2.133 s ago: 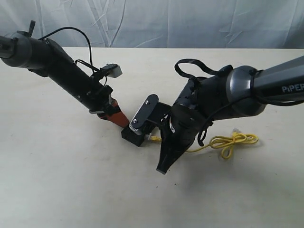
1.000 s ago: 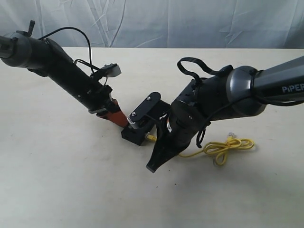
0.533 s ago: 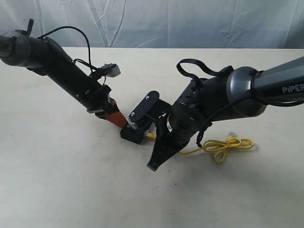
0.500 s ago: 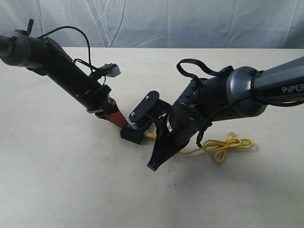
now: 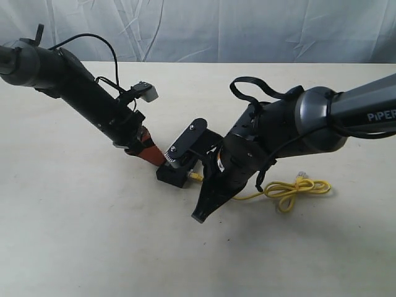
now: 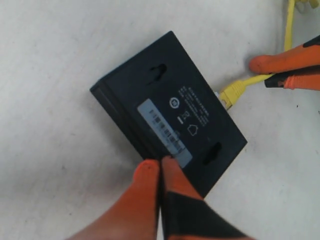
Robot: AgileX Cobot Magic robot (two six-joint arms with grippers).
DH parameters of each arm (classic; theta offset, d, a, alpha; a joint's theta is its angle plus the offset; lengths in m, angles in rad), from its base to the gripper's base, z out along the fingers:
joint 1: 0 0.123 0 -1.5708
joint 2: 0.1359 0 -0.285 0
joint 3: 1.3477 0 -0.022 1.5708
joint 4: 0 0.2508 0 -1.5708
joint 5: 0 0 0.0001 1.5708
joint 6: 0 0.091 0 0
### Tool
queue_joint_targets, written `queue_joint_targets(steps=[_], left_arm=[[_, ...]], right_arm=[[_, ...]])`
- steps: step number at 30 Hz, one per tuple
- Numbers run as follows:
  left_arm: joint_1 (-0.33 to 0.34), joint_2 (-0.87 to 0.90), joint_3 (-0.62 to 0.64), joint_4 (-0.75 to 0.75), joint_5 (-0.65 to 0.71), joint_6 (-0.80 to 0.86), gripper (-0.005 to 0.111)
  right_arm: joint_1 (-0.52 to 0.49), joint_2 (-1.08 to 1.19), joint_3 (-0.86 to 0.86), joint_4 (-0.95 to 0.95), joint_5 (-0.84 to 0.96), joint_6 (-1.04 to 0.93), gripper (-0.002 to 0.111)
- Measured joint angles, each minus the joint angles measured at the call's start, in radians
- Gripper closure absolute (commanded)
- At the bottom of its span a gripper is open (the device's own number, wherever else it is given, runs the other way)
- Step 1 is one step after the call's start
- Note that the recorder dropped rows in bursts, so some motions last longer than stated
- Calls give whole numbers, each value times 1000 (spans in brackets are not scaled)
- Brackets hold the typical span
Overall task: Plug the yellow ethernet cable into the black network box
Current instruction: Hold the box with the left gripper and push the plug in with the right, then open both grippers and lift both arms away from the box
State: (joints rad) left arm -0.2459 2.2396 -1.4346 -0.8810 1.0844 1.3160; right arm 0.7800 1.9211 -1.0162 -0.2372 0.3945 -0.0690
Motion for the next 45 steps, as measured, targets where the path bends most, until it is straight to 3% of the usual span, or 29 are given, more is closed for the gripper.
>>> queue_joint_targets(steps=[4,10,13,23,26,28,34,38,45], left_arm=[[0,0,0,0,0,0,107],[-2,0,0,7,-8,0,107],[-2,0,0,25,-17,0,107],[-2,0,0,26,-33,-2,107],[10,-5,0,26,-46,-29,107],[29,-24,0,29,-64,-62,107],[80,-134,0,67,-95,-196,107],[85,-219,2,178,-126,-340,107],[85,-474,163,294,-357,-541,107]], right_arm=[[0,0,0,0,0,-2,108],[0,0,0,0,-35,-2,82],[0,0,-4,0,-61,-2,79],[0,-55,-4,10,-45,32,80],[0,-101,-4,17,-21,55,92],[-4,-129,-4,42,5,61,109],[-73,-187,-4,175,65,69,108],[-149,-223,-4,259,97,69,108],[-300,-288,-4,364,179,69,108]])
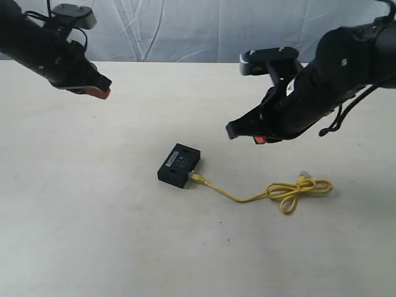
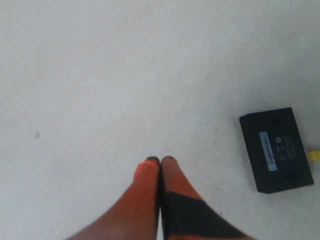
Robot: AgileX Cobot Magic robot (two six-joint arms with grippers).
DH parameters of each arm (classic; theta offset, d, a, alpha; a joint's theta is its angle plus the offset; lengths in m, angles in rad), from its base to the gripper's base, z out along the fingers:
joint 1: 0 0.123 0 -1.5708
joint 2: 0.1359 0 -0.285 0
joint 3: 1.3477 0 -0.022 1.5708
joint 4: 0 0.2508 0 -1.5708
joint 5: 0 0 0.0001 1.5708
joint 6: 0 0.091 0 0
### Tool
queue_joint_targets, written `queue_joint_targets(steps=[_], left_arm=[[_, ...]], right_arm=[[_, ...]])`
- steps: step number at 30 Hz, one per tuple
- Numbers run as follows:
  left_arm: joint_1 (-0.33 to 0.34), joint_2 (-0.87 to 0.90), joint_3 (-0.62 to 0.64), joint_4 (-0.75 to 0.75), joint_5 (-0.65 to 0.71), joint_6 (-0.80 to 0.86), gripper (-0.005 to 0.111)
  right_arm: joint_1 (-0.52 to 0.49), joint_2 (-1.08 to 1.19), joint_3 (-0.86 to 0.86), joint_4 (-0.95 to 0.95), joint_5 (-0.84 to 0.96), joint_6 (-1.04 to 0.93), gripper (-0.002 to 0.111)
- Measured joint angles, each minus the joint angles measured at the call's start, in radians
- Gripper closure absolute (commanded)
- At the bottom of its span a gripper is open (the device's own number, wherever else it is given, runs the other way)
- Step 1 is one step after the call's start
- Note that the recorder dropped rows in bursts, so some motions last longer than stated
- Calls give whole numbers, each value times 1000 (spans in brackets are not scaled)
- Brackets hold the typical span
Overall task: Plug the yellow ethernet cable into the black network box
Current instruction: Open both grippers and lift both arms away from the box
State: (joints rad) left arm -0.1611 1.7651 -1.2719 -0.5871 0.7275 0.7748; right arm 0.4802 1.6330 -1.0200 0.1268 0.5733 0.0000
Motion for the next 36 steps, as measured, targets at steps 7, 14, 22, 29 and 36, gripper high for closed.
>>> queue_joint_targets(steps=[7,14,22,29,36], left_arm=[[0,-332,305,10,-269,-99,107],[0,-593,534,-8,-398,-139,107],[0,-706,606,16,-405,-139,107],[0,-711,605,16,-409,-139,107],[0,-711,605,16,-409,-139,107]], right_arm=[[-140,-135,61,4,13,0,108],[-214,-314,231,-100,-44,21,108],[-215,-510,407,-108,-205,42,108],[-215,-597,429,-98,-199,45,108],[-215,-606,429,-96,-201,45,108]])
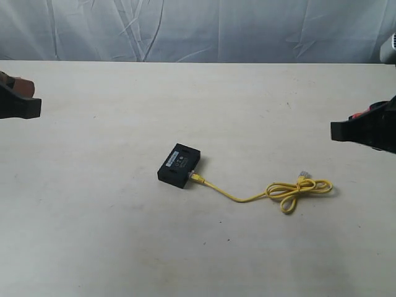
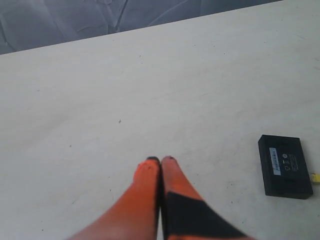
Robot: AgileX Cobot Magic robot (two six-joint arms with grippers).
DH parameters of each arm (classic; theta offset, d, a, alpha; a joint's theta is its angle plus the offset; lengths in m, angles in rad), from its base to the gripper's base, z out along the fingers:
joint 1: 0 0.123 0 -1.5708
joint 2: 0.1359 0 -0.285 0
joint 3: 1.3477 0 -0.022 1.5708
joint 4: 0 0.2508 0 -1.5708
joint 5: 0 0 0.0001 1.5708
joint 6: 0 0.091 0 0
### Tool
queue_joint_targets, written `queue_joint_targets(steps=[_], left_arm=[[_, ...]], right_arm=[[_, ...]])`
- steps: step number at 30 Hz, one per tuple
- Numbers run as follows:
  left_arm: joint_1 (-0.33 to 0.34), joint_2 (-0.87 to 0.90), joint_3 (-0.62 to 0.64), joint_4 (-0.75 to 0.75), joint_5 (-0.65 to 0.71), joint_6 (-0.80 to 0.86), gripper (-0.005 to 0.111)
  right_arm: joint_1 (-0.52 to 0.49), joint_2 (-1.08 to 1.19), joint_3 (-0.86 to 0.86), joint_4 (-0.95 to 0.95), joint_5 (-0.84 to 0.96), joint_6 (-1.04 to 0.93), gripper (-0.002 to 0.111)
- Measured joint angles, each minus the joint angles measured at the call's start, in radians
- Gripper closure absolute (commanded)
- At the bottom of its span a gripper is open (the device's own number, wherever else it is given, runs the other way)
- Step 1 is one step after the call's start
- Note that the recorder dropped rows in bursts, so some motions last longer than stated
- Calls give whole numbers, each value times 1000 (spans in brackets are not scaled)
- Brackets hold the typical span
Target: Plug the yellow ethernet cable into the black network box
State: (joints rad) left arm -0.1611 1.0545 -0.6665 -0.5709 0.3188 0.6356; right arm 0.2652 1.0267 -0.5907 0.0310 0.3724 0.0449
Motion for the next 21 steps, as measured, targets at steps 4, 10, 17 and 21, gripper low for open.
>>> queue_joint_targets(steps=[4,10,17,21], left_arm=[[0,0,0,0,0,0,107],[0,0,0,0,0,0,107],[0,0,0,0,0,0,107],[0,0,0,2,0,0,107]], right_arm=[[0,-20,2,-18,-4,0,108],[-2,-146,19,-84,-29,-4,108],[-2,-452,169,-83,-185,-4,108],[-2,-631,294,-70,-231,-4,108]])
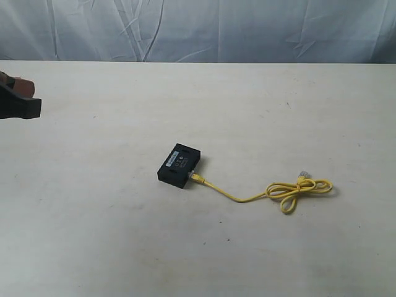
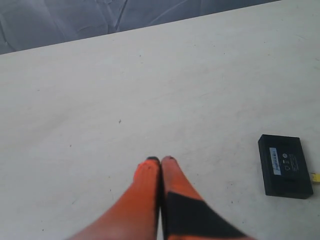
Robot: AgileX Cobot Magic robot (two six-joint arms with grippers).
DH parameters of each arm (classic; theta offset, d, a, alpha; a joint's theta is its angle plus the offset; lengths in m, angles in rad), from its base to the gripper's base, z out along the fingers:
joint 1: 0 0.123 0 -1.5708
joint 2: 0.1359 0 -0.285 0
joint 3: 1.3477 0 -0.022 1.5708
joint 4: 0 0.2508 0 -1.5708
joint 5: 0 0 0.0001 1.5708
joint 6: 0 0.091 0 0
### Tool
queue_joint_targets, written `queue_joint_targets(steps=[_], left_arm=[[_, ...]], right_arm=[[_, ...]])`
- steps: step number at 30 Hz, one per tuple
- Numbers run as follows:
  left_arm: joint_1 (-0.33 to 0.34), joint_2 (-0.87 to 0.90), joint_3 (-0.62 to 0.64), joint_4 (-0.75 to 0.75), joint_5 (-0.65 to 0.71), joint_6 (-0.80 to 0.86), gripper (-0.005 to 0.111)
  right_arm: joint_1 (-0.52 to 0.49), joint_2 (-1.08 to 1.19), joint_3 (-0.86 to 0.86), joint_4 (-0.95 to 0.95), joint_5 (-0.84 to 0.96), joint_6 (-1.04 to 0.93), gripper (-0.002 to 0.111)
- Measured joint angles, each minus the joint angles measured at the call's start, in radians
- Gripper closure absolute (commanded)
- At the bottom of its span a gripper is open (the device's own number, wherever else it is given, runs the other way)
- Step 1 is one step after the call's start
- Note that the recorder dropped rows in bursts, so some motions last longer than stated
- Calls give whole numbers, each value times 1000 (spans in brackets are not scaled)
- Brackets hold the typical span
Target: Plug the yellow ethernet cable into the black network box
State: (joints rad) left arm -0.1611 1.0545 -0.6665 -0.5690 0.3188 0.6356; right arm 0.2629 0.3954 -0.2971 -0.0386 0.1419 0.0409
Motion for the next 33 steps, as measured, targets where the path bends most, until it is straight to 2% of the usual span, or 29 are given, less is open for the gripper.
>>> queue_joint_targets(steps=[6,14,19,26,33], left_arm=[[0,0,0,0,0,0,107],[0,0,0,0,0,0,107],[0,0,0,0,0,0,107],[0,0,0,0,0,0,107],[0,0,0,0,0,0,107]], right_arm=[[-5,-185,145,7,-4,0,108],[-116,-376,287,39,-4,0,108],[-121,-389,292,46,21,0,108],[-121,-389,294,48,154,0,108],[-121,-389,296,48,170,0,108]])
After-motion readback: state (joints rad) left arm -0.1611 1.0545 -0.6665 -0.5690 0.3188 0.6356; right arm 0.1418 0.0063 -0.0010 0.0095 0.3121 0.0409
